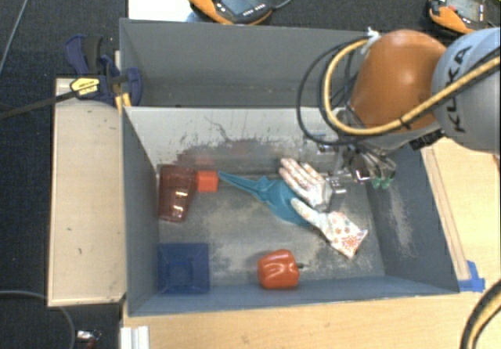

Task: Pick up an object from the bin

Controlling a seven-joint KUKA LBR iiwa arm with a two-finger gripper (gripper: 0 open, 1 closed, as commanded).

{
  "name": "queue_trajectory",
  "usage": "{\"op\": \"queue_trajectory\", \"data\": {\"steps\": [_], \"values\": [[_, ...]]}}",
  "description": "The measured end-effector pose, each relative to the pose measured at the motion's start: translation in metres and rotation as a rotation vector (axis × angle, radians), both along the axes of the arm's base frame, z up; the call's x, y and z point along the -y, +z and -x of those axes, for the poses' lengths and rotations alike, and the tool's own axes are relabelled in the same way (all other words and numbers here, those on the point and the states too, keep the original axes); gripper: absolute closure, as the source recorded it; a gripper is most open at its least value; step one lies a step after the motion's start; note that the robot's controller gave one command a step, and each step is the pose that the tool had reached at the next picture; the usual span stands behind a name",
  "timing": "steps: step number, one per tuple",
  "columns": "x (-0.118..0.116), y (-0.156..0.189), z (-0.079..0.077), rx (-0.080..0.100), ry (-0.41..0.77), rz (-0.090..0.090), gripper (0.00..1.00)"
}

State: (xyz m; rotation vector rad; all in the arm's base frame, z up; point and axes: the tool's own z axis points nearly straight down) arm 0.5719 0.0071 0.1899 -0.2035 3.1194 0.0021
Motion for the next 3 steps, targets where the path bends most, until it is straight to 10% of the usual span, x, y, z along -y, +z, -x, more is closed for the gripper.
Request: {"op": "queue_trajectory", "data": {"steps": [1,2,3], "values": [[-0.037,0.013,0.007,0.012,0.108,-0.008,0.00],[0.032,-0.074,0.003,0.008,-0.122,-0.004,0.00],[-0.032,-0.039,0.009,0.023,-0.004,-0.014,0.00]]}}
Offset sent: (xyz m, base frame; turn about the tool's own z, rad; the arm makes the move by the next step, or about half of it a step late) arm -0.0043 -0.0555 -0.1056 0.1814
